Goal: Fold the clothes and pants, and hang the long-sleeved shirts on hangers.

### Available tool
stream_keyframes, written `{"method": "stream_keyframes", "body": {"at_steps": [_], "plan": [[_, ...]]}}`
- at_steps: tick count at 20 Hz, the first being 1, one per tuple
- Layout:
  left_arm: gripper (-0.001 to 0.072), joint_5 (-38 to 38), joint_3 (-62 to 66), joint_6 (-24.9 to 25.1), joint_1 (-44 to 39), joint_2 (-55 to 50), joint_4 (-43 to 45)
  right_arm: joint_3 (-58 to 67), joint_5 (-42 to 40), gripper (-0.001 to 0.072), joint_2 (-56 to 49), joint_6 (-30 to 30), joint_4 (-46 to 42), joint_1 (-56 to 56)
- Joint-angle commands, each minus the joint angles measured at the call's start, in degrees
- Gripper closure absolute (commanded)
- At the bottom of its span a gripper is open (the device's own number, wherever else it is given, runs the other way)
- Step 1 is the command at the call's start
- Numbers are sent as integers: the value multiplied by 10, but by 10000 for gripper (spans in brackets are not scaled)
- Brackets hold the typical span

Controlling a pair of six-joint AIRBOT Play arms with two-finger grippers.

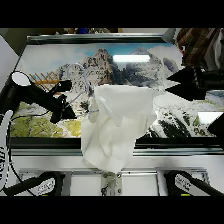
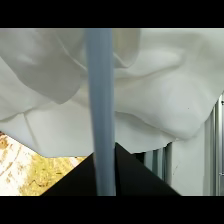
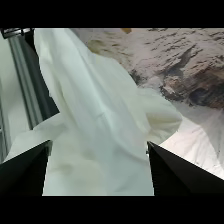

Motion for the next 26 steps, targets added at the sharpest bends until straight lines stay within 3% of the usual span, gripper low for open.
{"method": "stream_keyframes", "body": {"at_steps": [1, 3, 8, 16, 26], "plan": [[692, -11, 0, 0, 0, 0, 2, -2, 65, 46, -67, -142, 2, 9], [692, -12, 0, 0, 0, 0, 2, -2, 43, 46, -92, -194, 3, 36], [693, -11, 0, 0, 0, 0, 2, -2, -11, 46, -133, -224, 4, 95], [692, -11, 0, 0, 0, 0, 2, -2, -12, 46, -162, -226, 27, 178], [693, -11, 0, 0, 0, 0, 2, -2, -16, 46, -170, -226, 34, 194]]}}
